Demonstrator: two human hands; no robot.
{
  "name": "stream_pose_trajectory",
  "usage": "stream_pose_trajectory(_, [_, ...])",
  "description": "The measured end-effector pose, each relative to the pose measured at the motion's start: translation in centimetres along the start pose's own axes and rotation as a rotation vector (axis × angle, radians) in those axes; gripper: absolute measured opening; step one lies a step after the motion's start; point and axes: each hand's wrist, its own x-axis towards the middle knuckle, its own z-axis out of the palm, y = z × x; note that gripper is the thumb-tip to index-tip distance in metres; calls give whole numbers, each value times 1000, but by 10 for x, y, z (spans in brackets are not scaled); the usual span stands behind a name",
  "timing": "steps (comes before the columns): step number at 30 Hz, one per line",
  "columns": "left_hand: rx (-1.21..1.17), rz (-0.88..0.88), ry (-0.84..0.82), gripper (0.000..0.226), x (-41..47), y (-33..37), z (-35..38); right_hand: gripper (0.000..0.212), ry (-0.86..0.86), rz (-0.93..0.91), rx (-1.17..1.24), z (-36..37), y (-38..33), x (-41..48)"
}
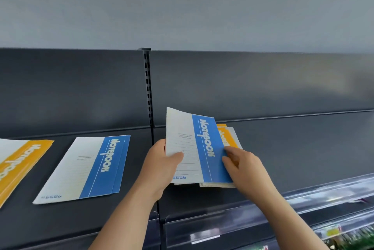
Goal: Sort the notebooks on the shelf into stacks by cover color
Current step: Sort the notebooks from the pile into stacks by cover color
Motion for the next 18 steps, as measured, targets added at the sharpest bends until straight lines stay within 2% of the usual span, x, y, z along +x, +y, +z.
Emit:
stream_pose_trajectory(6, [-98, 22, 112, 25, -10, -2, -27, 32, 61, -86, 264, 5, -36, 0])
stream_pose_trajectory(9, [-46, 0, 204, 22, -14, -7, -53, 34, 77, -160, 350, 15, -67, -4])
stream_pose_trajectory(13, [56, 2, 247, 27, -21, -10, -100, 31, 38, -224, 409, 41, -109, -8])
stream_pose_trajectory(18, [226, 24, 355, 32, -26, -20, -161, 41, -77, -190, 439, 88, -147, -12])
